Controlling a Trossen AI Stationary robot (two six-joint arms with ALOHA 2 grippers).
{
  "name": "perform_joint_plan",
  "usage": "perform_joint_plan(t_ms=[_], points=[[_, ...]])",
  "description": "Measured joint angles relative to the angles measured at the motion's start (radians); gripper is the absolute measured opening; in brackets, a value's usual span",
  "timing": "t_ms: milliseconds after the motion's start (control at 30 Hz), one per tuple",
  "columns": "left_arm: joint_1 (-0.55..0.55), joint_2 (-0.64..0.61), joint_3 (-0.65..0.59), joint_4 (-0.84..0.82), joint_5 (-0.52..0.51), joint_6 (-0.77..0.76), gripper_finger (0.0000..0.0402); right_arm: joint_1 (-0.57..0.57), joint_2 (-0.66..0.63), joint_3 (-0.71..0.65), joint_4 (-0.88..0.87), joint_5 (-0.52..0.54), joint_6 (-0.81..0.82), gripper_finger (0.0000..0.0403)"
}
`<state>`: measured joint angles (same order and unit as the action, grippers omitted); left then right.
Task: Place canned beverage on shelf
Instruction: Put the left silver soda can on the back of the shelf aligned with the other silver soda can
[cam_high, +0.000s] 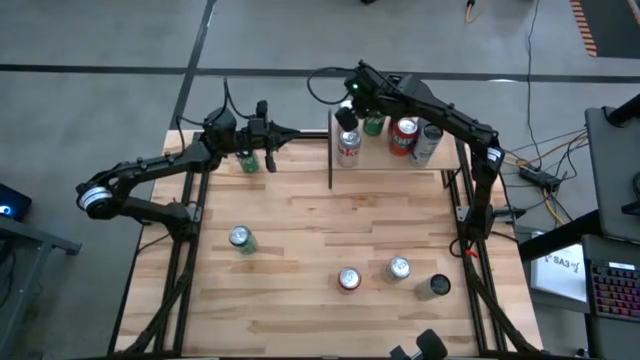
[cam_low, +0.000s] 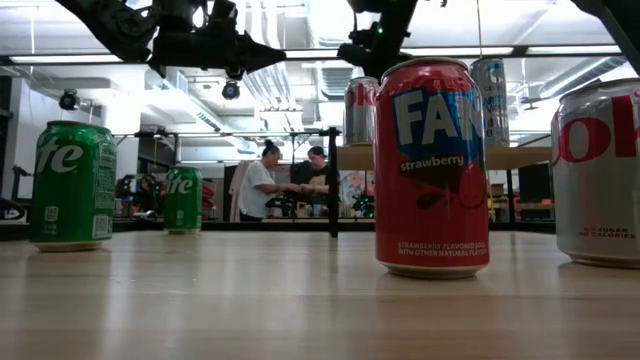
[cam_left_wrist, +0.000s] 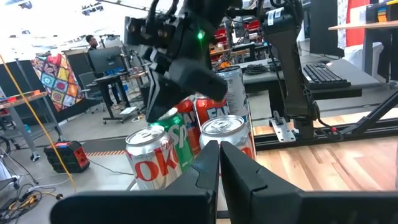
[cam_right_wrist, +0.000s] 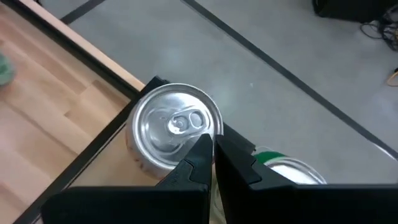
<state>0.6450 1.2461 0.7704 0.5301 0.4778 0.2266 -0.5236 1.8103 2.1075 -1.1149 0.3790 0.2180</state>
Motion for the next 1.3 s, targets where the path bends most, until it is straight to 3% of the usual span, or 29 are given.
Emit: perform_joint_plan(t_ms=[333, 833, 1300], points=[[0.0, 0.0, 0.0, 0.0, 0.0, 0.0, 0.0, 0.0, -0.004, 0.026, -0.091, -0.042, 0.044, 0.0009], [0.0, 0.0, 0.0, -0.003, 0.0, 0.0, 0.0, -0.001, 0.04, 0.022, -0.057, -0.038, 0.033, 0.0009], [0.0, 0.0, 0.0, -0.003, 0.0, 0.0, 0.0, 0.0, 0.002, 0.025, -0.055, -0.039, 0.033, 0.0009]])
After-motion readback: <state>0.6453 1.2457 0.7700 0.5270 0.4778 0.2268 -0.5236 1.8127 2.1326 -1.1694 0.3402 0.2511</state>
